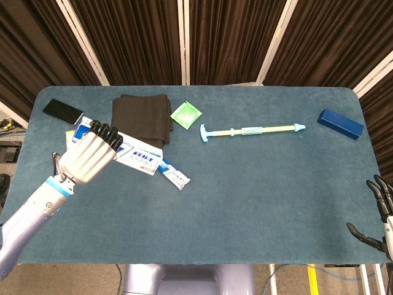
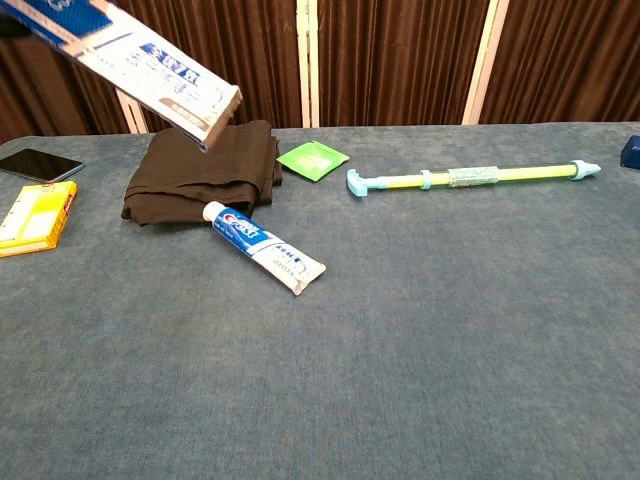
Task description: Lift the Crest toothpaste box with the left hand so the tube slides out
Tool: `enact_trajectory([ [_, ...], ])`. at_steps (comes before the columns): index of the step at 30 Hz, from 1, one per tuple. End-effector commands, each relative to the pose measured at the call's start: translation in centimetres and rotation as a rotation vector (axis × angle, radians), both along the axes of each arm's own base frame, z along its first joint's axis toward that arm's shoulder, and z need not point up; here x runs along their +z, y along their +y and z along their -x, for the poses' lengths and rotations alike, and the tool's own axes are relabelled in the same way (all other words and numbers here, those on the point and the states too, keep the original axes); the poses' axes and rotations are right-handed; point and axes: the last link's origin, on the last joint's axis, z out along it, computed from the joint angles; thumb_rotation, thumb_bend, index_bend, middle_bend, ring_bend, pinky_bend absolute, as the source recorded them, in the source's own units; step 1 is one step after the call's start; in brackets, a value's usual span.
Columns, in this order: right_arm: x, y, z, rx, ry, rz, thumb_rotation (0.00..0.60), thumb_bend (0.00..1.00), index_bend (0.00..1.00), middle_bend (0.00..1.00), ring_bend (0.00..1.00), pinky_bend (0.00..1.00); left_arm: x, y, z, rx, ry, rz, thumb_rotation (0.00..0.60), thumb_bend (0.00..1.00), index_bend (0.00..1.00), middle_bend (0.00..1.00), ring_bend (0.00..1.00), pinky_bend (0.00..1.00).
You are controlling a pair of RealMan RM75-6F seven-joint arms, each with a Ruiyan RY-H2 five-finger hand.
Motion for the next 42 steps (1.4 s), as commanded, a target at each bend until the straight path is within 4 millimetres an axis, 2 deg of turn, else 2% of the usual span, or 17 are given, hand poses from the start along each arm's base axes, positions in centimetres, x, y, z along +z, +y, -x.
enact_trajectory([
  [1,0.0,0.0,0.0,-0.001,0.000,0.001,0.600,0.08,0.08,0.00,0.00,0.00,-1.7,-0.6,0.8,0.076,-0.093,0.074,0.600,0.42,0.41,0.28,0.29,0.35],
  [2,0.0,0.0,0.0,-0.001,0.000,0.001,0.600,0.08,0.08,0.00,0.00,0.00,-2.4,-0.8,1.1,0.098,-0.121,0.098,0.600,0.42,0.41,0.28,0.29,0.35],
  [4,0.0,0.0,0.1,-0.005,0.001,0.000,0.600,0.08,0.08,0.00,0.00,0.00,-5.0,-1.5,2.1,0.192,-0.227,0.191,0.600,0.42,0.40,0.28,0.29,0.34],
  [10,0.0,-0.1,0.1,-0.006,0.003,0.001,0.600,0.08,0.08,0.00,0.00,0.00,-9.0,-2.0,3.7,0.257,-0.347,0.252,0.600,0.42,0.38,0.25,0.27,0.32],
  [18,0.0,-0.1,0.1,-0.007,0.004,0.002,0.600,0.08,0.08,0.00,0.00,0.00,-12.0,-2.8,4.9,0.312,-0.431,0.291,0.600,0.41,0.34,0.22,0.24,0.30],
  [21,-0.1,-0.1,0.1,-0.006,0.004,0.001,0.600,0.08,0.08,0.00,0.00,0.00,-12.9,-3.1,5.5,0.341,-0.454,0.302,0.600,0.36,0.23,0.10,0.13,0.19],
  [23,-0.1,-0.2,0.1,-0.008,0.006,-0.001,0.600,0.08,0.08,0.00,0.00,0.00,-13.5,-3.3,5.9,0.376,-0.475,0.319,0.600,0.26,0.12,0.01,0.04,0.08],
  [24,-0.1,-0.2,0.1,-0.009,0.007,-0.001,0.600,0.08,0.08,0.00,0.00,0.00,-13.8,-3.5,6.2,0.402,-0.486,0.326,0.600,0.23,0.09,0.00,0.02,0.06],
  [26,-0.1,-0.2,0.1,-0.008,0.006,0.002,0.600,0.08,0.08,0.00,0.00,0.00,-14.0,-3.5,6.5,0.415,-0.483,0.325,0.600,0.18,0.04,0.00,0.00,0.01],
  [30,0.0,-0.1,0.0,-0.006,0.006,0.005,0.600,0.08,0.08,0.00,0.00,0.00,-14.0,-3.6,6.8,0.423,-0.485,0.314,0.600,0.11,0.00,0.00,0.00,0.00],
  [36,-0.1,-0.1,0.0,-0.006,0.008,0.001,0.600,0.08,0.08,0.00,0.00,0.00,-13.2,-3.9,7.3,0.429,-0.563,0.276,0.600,0.11,0.00,0.00,0.00,0.00],
  [39,-0.2,-0.3,0.1,-0.012,0.013,0.002,0.600,0.08,0.08,0.00,0.00,0.00,-12.3,-4.7,8.2,0.413,-0.639,0.219,0.600,0.11,0.00,0.00,0.00,0.00],
  [42,-0.4,-0.5,0.3,-0.026,0.024,-0.004,0.600,0.08,0.08,0.00,0.00,0.00,-11.3,-6.4,9.9,0.393,-0.704,0.143,0.600,0.11,0.00,0.00,0.00,0.00],
])
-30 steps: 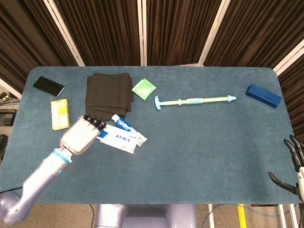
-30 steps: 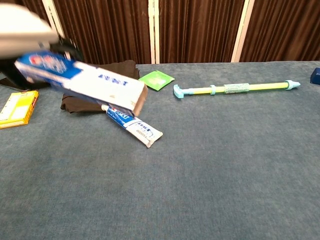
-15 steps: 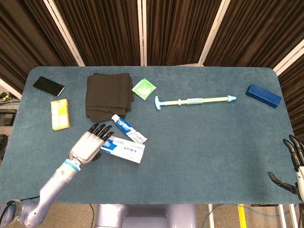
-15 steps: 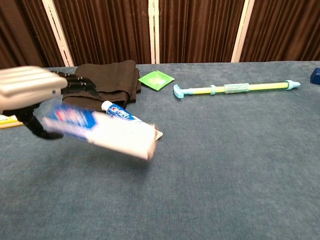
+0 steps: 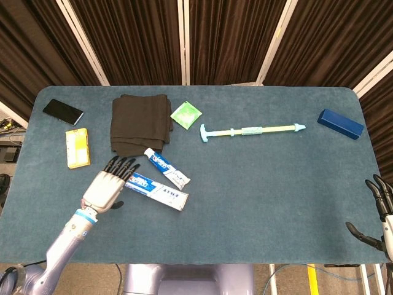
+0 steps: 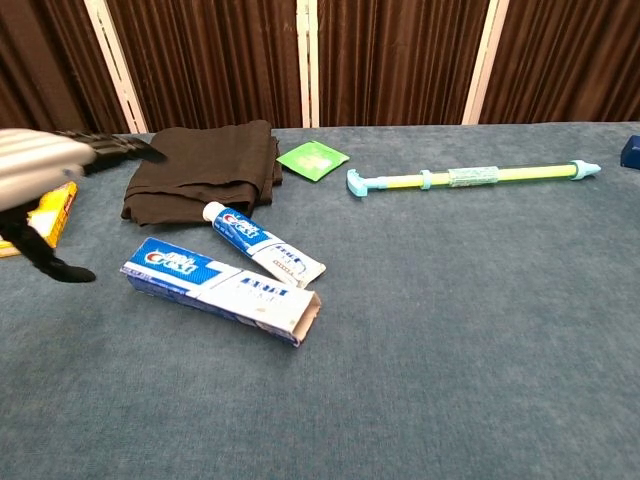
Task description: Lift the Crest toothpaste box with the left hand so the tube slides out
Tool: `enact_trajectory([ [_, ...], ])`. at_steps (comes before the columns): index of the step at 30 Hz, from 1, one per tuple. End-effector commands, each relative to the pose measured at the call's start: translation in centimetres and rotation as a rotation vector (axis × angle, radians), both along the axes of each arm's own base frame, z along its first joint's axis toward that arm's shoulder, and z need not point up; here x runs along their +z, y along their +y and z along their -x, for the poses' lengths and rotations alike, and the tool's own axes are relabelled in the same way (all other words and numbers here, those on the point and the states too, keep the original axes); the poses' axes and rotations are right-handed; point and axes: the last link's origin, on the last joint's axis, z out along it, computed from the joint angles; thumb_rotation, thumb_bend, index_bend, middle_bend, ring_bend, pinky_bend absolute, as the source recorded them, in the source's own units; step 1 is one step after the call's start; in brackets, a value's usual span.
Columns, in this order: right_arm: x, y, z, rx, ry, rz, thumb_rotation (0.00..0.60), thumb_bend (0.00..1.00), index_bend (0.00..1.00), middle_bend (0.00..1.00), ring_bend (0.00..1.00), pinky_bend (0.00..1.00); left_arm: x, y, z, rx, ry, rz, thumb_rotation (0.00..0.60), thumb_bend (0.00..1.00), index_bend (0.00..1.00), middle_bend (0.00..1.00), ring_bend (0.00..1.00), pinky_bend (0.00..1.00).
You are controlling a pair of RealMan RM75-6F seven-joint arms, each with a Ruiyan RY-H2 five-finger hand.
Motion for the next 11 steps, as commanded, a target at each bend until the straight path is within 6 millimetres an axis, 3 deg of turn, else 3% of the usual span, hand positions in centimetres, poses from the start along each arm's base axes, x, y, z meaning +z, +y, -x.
enact_trajectory([
  [1,-0.2,-0.1,0.2,-0.010,0.009,-0.002,0.600,0.08,0.08,0.00,0.00,0.00,1.5,-2.4,2.4,0.010,-0.074,-0.132,0.600,0.11,0.00,0.00,0.00,0.00],
  [11,-0.5,-0.4,0.3,-0.022,0.027,-0.013,0.600,0.08,0.08,0.00,0.00,0.00,3.3,-6.6,6.5,0.041,-0.113,-0.312,0.600,0.11,0.00,0.00,0.00,0.00],
])
